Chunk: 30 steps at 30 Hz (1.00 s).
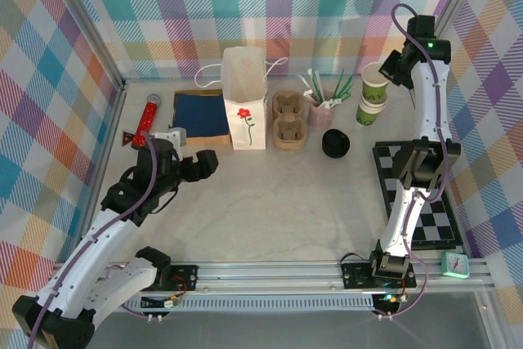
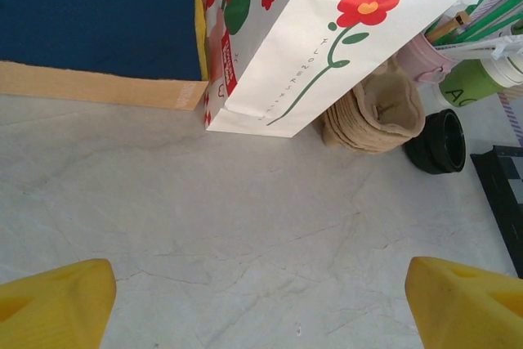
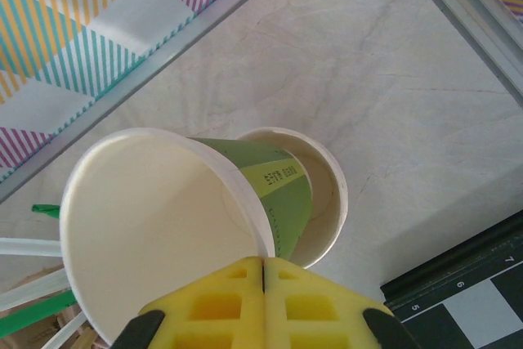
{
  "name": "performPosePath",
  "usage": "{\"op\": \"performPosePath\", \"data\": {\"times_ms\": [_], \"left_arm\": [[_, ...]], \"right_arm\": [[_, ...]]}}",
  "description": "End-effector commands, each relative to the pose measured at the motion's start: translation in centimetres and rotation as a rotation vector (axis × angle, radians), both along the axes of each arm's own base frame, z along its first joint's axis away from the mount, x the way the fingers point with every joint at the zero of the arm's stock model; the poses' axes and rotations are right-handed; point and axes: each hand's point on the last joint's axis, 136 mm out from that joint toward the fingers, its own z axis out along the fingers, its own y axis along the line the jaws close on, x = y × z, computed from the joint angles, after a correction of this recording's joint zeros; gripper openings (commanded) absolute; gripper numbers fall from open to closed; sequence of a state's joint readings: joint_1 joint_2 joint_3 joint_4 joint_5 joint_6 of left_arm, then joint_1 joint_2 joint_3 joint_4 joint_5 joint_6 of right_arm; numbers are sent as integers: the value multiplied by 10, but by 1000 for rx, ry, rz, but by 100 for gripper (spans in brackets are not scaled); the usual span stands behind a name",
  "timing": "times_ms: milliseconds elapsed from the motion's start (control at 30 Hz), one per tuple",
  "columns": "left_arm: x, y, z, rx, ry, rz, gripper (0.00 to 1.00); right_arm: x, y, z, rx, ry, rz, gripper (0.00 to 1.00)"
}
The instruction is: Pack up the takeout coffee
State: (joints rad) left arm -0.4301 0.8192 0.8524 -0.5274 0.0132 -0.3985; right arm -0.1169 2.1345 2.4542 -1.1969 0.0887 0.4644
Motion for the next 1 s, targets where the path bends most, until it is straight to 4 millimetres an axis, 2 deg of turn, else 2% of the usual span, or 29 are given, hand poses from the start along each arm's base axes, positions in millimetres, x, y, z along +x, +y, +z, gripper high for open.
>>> {"op": "performPosePath", "data": {"times_ms": [0, 467, 800, 967], "left_arm": [[-4, 0, 15, 12, -30, -21, 91], [-12, 6, 26, -1, -56, -7, 91], [-17, 2, 25, -39, -56, -23, 89], [-17, -2, 21, -58, -50, -34, 89]], "right_arm": [[-6, -3, 43, 9, -110, -17, 2], [-31, 7, 91, 32, -204, 12, 3], [-70, 27, 108, 70, -173, 108, 2], [-91, 48, 113, 133, -159, 191, 2]]}}
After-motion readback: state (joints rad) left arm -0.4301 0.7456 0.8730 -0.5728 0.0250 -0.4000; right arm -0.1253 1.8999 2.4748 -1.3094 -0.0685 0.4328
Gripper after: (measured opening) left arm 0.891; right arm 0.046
